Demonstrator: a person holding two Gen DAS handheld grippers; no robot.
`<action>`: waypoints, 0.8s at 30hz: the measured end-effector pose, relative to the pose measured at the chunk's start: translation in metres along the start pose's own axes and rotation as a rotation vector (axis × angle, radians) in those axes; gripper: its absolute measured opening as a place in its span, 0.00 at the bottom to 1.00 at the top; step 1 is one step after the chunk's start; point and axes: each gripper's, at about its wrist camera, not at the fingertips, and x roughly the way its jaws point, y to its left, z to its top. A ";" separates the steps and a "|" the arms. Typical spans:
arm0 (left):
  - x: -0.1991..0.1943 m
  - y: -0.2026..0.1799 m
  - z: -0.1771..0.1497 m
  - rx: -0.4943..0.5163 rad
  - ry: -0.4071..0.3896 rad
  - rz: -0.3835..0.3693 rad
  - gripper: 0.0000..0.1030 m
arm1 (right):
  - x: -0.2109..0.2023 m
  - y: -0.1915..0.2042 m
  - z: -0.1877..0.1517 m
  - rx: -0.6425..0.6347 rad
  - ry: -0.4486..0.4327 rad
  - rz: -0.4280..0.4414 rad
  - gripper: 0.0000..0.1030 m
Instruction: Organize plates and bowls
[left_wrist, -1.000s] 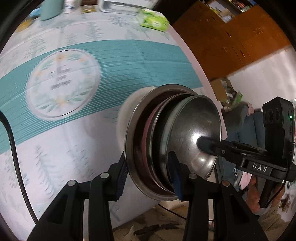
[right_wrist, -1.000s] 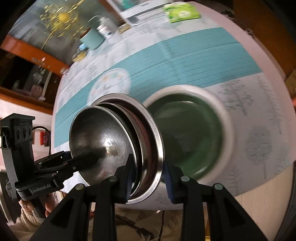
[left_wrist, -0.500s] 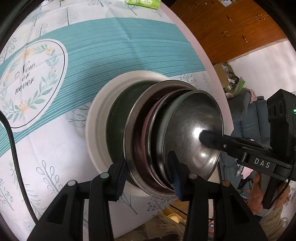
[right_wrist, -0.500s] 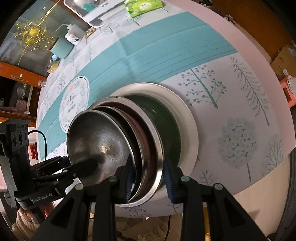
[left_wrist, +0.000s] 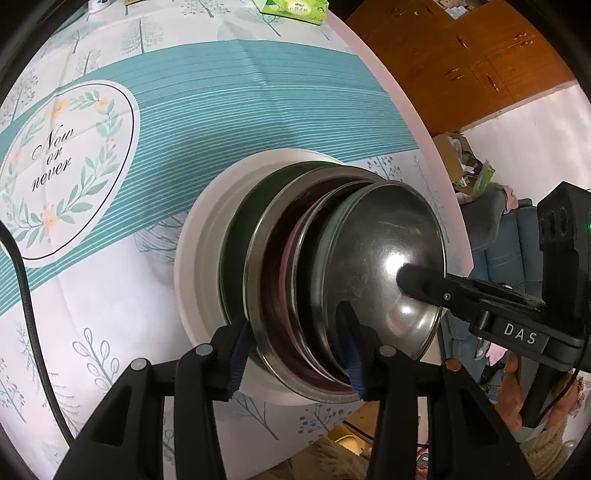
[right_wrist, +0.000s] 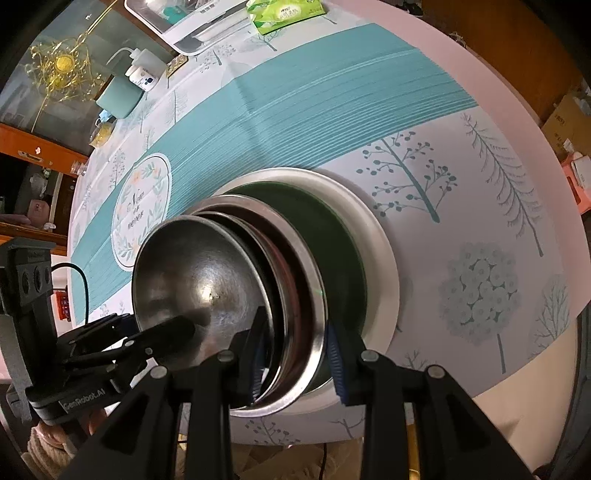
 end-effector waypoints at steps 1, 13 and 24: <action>0.001 -0.002 0.001 0.003 0.000 0.004 0.41 | 0.000 0.000 0.001 -0.001 -0.001 -0.005 0.29; -0.001 -0.011 0.005 0.038 -0.045 0.014 0.70 | -0.003 -0.003 0.004 -0.003 -0.018 -0.028 0.29; -0.034 -0.016 -0.003 0.086 -0.109 0.094 0.87 | -0.027 0.005 -0.005 -0.049 -0.118 -0.082 0.42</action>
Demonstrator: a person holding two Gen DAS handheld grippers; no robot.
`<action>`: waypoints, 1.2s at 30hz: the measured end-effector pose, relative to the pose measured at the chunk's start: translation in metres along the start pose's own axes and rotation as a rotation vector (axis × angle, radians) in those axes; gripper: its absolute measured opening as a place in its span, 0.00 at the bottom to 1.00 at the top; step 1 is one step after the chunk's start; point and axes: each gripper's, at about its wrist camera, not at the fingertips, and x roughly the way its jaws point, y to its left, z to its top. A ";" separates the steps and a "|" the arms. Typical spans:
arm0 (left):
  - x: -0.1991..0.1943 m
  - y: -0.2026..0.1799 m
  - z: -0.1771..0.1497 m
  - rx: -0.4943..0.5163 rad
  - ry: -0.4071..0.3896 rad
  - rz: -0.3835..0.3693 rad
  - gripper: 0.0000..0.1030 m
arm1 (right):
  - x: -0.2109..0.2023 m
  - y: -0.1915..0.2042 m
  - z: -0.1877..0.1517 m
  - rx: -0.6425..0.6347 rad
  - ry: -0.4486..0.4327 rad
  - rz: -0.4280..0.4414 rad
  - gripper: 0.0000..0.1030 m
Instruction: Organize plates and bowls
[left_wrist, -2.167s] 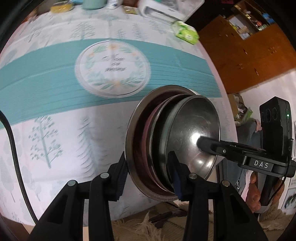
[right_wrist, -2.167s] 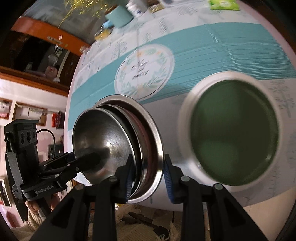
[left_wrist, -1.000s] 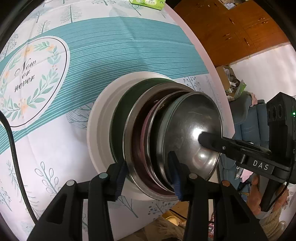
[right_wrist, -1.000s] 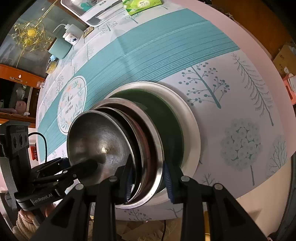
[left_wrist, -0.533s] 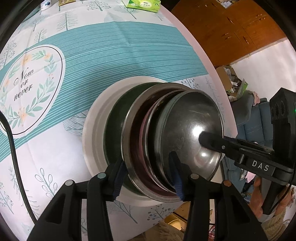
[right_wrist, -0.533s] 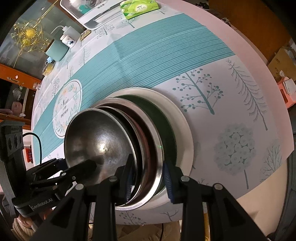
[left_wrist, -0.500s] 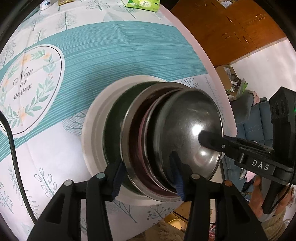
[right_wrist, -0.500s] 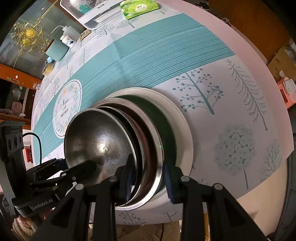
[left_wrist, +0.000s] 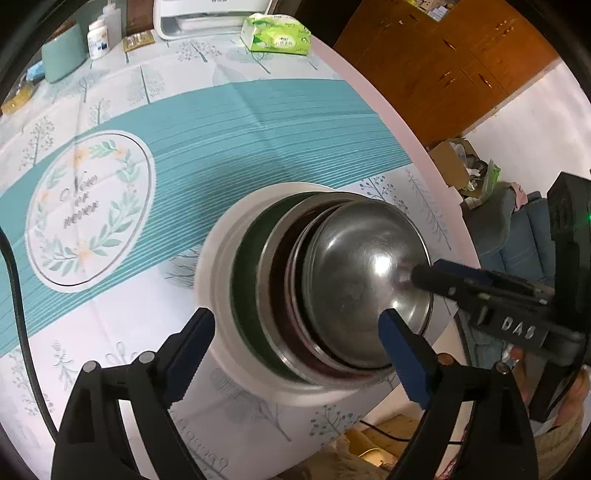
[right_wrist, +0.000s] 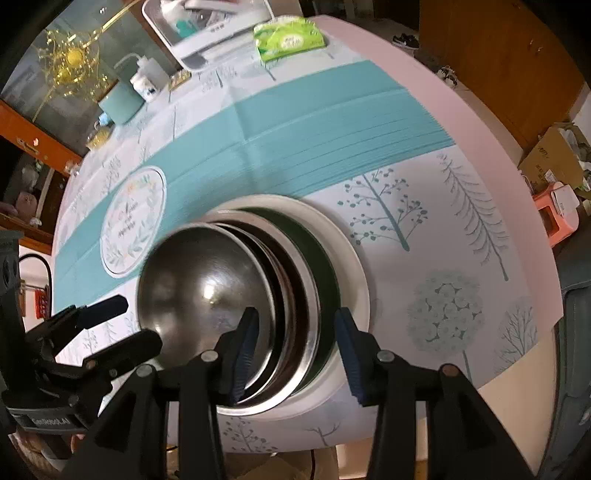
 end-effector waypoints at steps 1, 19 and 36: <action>-0.005 0.001 -0.002 0.008 0.001 0.007 0.88 | -0.003 0.001 -0.001 0.004 -0.008 0.003 0.42; -0.132 -0.002 -0.052 0.031 -0.266 0.136 0.99 | -0.089 0.061 -0.057 -0.035 -0.241 0.035 0.42; -0.194 -0.049 -0.103 -0.305 -0.530 0.469 0.99 | -0.163 0.077 -0.052 -0.380 -0.417 0.096 0.52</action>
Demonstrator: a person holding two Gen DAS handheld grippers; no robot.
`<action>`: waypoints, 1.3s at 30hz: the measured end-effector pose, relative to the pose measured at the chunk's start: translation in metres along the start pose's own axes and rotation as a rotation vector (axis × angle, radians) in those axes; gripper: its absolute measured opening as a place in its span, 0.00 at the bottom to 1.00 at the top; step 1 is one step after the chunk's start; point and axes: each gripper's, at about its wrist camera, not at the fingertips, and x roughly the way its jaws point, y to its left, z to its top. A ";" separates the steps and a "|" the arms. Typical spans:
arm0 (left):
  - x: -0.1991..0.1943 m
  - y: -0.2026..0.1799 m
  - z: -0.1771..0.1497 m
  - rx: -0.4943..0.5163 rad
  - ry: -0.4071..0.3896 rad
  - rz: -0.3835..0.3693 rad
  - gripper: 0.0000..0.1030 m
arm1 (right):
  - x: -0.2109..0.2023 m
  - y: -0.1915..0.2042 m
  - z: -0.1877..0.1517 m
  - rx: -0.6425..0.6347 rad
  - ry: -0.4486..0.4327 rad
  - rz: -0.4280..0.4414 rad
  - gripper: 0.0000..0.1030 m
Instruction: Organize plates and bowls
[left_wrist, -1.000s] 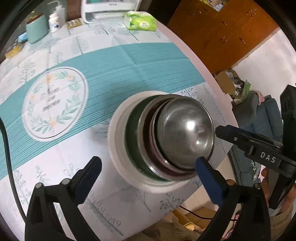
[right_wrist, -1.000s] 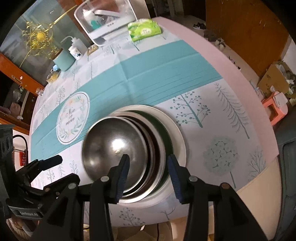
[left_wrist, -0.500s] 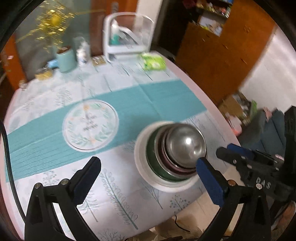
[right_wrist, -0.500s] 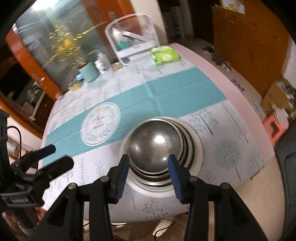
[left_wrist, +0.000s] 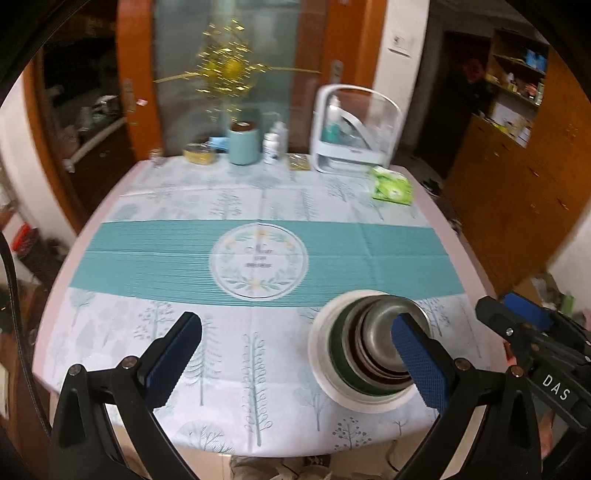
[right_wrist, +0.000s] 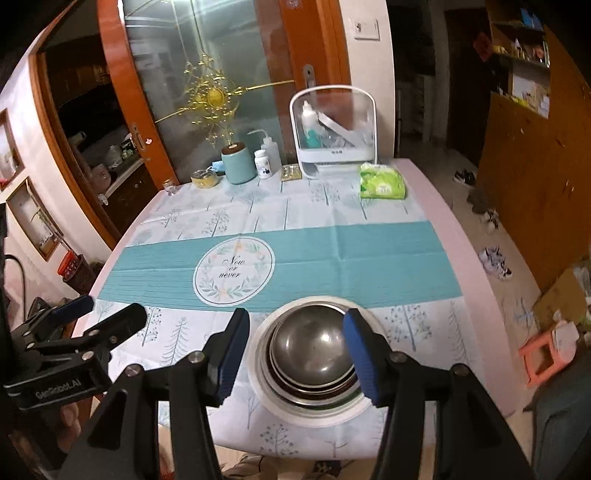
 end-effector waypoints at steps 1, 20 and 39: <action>-0.004 -0.001 -0.002 -0.004 -0.008 0.022 0.99 | -0.002 0.000 0.000 -0.010 -0.001 0.004 0.52; -0.030 -0.010 -0.016 -0.017 -0.046 0.098 0.99 | -0.025 0.010 -0.006 -0.042 -0.069 0.010 0.62; -0.026 -0.016 -0.006 0.010 -0.048 0.098 0.99 | -0.019 0.008 0.001 -0.017 -0.064 -0.024 0.63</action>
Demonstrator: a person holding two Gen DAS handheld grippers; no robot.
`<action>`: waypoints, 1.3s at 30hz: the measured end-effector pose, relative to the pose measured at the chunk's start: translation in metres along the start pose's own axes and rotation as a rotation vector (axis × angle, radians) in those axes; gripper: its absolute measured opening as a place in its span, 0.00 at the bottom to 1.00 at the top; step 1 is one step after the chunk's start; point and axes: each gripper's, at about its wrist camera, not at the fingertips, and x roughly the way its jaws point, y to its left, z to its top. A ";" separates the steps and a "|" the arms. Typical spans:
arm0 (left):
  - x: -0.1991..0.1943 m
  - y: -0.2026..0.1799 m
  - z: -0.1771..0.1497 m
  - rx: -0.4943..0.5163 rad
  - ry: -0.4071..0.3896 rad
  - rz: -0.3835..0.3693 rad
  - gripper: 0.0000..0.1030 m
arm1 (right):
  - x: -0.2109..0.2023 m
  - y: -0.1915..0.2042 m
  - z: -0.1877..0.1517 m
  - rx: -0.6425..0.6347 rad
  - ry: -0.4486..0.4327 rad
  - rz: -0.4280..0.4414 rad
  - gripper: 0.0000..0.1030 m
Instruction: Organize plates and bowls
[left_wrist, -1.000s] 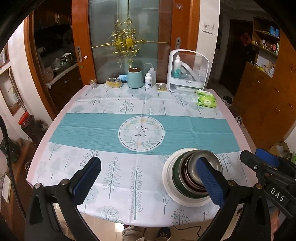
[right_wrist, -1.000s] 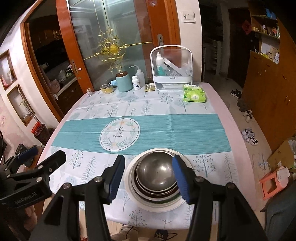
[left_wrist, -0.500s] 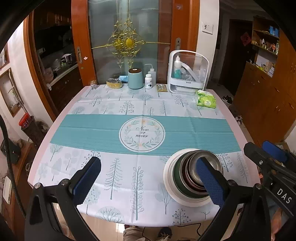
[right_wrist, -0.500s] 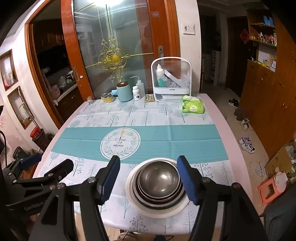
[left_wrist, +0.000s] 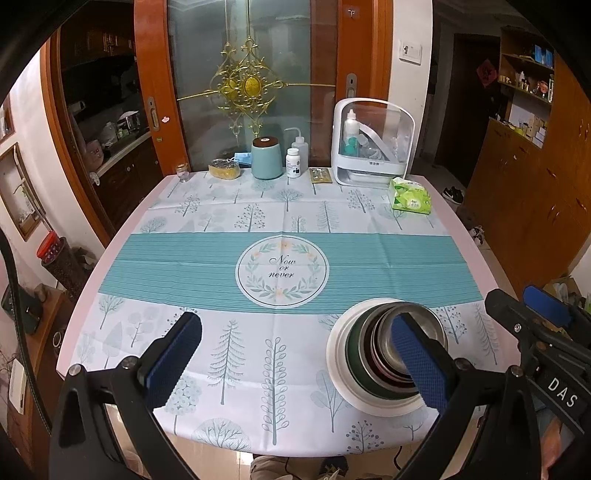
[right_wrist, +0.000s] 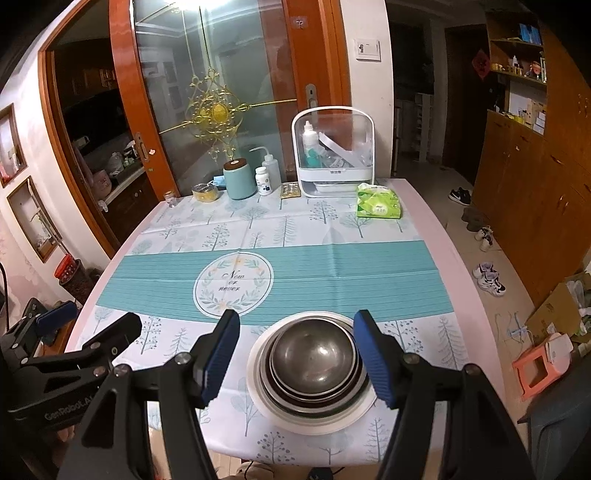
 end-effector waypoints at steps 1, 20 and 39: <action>0.000 0.000 0.000 0.000 0.001 -0.001 0.99 | 0.001 0.000 0.000 0.001 0.001 0.000 0.63; 0.014 -0.004 -0.001 0.007 0.026 -0.014 0.99 | 0.008 -0.007 -0.001 0.013 0.027 -0.015 0.63; 0.016 -0.004 -0.001 0.008 0.032 -0.016 0.99 | 0.011 -0.009 -0.003 0.016 0.035 -0.012 0.63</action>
